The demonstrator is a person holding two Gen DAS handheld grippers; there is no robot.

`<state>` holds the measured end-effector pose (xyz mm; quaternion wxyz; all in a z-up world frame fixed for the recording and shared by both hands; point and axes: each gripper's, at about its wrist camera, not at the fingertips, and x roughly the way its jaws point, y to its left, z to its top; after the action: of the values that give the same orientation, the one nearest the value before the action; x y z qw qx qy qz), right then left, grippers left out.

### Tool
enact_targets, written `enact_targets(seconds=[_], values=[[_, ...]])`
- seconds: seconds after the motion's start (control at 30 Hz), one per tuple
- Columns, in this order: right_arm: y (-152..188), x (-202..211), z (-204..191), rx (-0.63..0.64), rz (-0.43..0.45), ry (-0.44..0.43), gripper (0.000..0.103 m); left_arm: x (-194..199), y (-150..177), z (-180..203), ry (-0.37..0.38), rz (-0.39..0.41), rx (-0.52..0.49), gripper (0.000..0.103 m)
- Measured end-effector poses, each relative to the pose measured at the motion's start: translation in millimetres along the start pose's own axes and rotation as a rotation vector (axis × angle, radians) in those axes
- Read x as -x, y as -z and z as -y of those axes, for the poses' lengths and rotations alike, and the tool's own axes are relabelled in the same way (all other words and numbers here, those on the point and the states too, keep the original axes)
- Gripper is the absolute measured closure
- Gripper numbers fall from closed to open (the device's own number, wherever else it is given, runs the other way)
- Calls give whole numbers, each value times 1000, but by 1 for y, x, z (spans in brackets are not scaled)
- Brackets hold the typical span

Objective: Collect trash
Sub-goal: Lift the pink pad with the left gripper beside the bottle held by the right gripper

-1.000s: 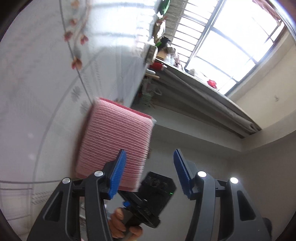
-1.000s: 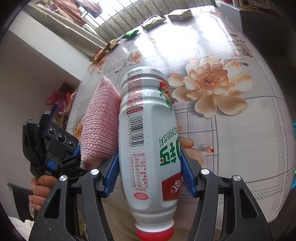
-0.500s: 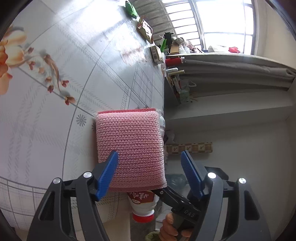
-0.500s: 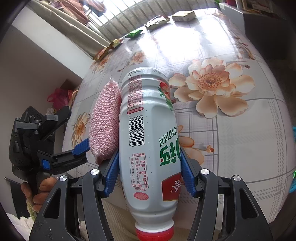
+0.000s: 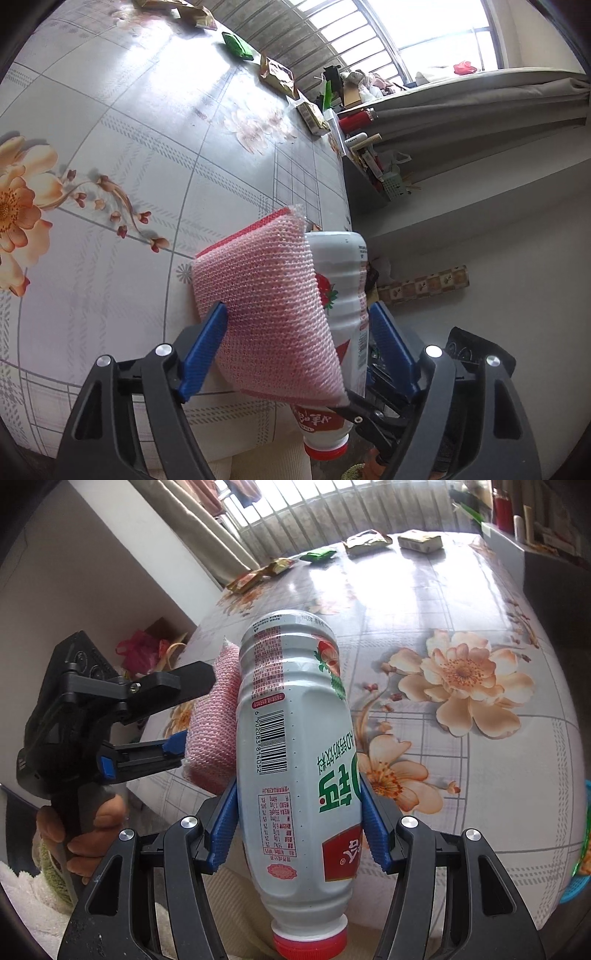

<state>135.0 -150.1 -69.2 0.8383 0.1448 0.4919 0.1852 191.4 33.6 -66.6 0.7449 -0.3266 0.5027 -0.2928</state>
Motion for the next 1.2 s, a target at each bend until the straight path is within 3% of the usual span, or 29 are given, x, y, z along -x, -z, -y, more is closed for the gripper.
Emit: enact_targets(seconds=[0.1, 0.5, 0.67, 0.83, 1.2], values=[[0, -2, -6, 13, -4, -42, 47, 1, 1, -5, 10, 4, 1, 27], [-2, -14, 10, -68, -38, -35, 47, 7, 6, -24, -13, -3, -10, 30], [3, -7, 25, -116, -36, -4, 47, 6, 9, -10, -132, -13, -116, 38], [7, -2, 35, -157, -25, 16, 47, -3, 15, 2, -285, -38, -240, 56], [8, -5, 31, -176, -12, 50, 47, -4, 26, 24, -361, -10, -347, 65]])
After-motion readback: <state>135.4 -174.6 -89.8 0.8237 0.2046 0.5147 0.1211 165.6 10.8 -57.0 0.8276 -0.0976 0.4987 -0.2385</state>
